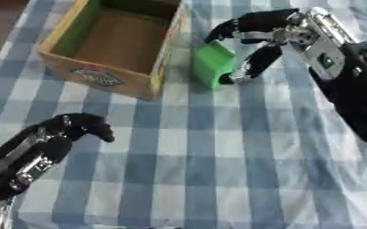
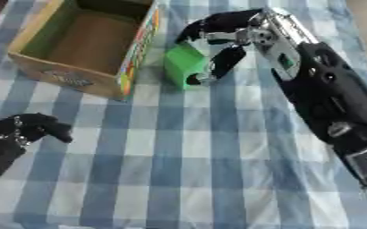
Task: Pick up objects on the table and place them in the box.
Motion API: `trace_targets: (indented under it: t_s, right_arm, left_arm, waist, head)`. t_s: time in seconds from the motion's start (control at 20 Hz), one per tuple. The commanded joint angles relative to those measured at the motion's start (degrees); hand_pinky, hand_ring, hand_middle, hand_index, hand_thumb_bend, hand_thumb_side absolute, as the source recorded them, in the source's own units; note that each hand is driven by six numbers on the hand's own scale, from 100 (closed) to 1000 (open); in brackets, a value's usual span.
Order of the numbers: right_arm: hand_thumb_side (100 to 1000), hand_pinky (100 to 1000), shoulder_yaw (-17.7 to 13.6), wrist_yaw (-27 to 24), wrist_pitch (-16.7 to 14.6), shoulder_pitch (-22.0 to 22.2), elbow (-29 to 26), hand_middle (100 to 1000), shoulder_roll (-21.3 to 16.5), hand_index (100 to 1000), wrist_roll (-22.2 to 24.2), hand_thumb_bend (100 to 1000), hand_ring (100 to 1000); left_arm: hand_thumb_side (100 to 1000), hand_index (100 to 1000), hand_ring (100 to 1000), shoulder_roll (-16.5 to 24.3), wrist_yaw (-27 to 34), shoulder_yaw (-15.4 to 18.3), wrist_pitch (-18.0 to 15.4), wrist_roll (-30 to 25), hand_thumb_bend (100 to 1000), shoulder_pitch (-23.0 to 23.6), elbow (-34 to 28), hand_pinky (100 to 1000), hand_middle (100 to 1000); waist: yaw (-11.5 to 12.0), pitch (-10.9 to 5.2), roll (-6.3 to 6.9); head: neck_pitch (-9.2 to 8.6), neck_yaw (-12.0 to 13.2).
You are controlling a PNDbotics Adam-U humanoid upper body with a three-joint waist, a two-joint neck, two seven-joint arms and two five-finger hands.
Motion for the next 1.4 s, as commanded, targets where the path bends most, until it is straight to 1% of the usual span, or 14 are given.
trace_targets:
  t_s: [0.05,0.35,0.55,0.65,0.7,0.85,0.9,0.95,1.0,1.05,1.15,1.3,1.35,1.4]
  right_arm:
    - [775,920,-0.8,0.6,-1.6,-0.8,0.2,926,-0.4,1000,0.7,441,875]
    - [744,913,-0.8,0.8,-2.0,-0.8,0.5,914,-0.1,987,-0.3,437,861]
    - [717,911,-0.9,0.9,-2.1,-0.8,0.4,918,0.0,943,-1.3,429,860]
    - [694,909,-0.9,1.0,-2.1,-0.8,0.4,917,0.1,905,-1.8,422,856]
    - [693,908,-1.0,1.0,-2.1,-0.8,0.4,917,0.1,902,-2.2,422,855]
    - [632,901,-1.1,1.0,-2.1,-0.9,0.3,907,0.2,783,-3.5,404,844]
    - [624,899,-1.1,1.0,-2.1,-0.9,0.1,904,0.2,774,-4.1,402,842]
    - [564,892,-1.2,0.9,-2.1,-0.9,0.0,890,0.2,694,-4.9,393,830]
    - [532,888,-1.2,0.9,-2.1,-0.9,-0.1,879,0.2,651,-5.8,386,823]
    - [511,886,-1.3,0.9,-2.2,-0.9,-0.3,874,0.2,633,-6.9,383,819]
    - [433,879,-1.3,1.2,-2.3,-0.8,-0.5,854,0.1,559,-8.8,360,807]
    - [385,875,-1.2,1.7,-2.4,-0.8,-0.6,840,0.1,517,-11.0,354,798]
    - [351,868,-1.3,1.8,-2.5,-0.8,-0.6,819,0.1,471,-11.6,339,784]
    - [344,866,-1.3,1.8,-2.6,-0.8,-0.6,814,0.1,460,-12.3,337,781]
  left_arm:
    - [809,868,731,0.4,-0.1,0.1,-0.1,-0.2,113,-0.5,-0.8,917,696]
    - [810,869,732,0.4,-0.1,0.1,-0.1,-0.3,113,-0.5,-0.9,918,697]
    - [810,869,733,0.3,-0.1,0.1,-0.1,-0.4,113,-0.5,-0.9,918,698]
    - [811,870,733,0.3,-0.1,0.1,-0.1,-0.4,113,-0.6,-0.9,919,698]
    - [811,870,733,0.3,-0.2,0.1,-0.1,-0.4,113,-0.6,-0.9,918,698]
    - [813,870,734,0.3,-0.2,0.1,-0.1,-0.4,113,-0.5,-0.8,919,699]
    - [813,870,734,0.3,-0.2,0.1,-0.1,-0.4,114,-0.5,-0.8,919,699]
    - [813,870,734,0.3,-0.2,0.1,-0.1,-0.4,114,-0.6,-0.8,919,699]
    - [813,871,734,0.3,-0.2,0.1,-0.1,-0.4,114,-0.6,-0.8,920,699]
    - [814,871,734,0.3,-0.3,0.1,-0.1,-0.4,114,-0.6,-0.8,920,699]
    - [813,871,735,0.3,-0.3,0.1,-0.1,-0.4,114,-0.6,-0.8,920,700]
    - [813,871,735,0.3,-0.3,0.1,-0.1,-0.4,113,-0.6,-0.8,920,700]
    - [812,871,735,0.3,-0.4,0.1,-0.1,-0.4,113,-0.6,-0.8,920,700]
    - [812,871,735,0.2,-0.4,0.1,-0.1,-0.4,113,-0.7,-0.8,921,701]
  waist:
    - [0.1,-0.86,0.15]
    - [0.2,-0.75,0.20]
    - [0.3,-0.71,0.19]
    - [0.3,-0.68,0.18]
    - [0.3,-0.67,0.18]
    - [0.4,-0.62,0.14]
    - [0.4,-0.60,0.12]
    - [0.4,-0.56,0.10]
    - [0.5,-0.53,0.08]
    - [0.5,-0.51,0.06]
    - [0.5,-0.46,0.03]
    - [0.6,-0.42,-0.02]
    - [0.6,-0.42,-0.04]
    - [0.6,-0.41,-0.06]
  head:
    - [0.14,0.1]
    - [0.23,0.0]
    - [0.27,0.0]
    - [0.27,0.0]
    - [0.27,0.0]
    - [0.30,0.0]
    - [0.30,0.0]
    - [0.28,0.1]
    - [0.27,0.1]
    - [0.27,0.1]
    - [0.26,0.1]
    - [0.26,0.1]
    - [0.25,0.1]
    - [0.23,0.2]
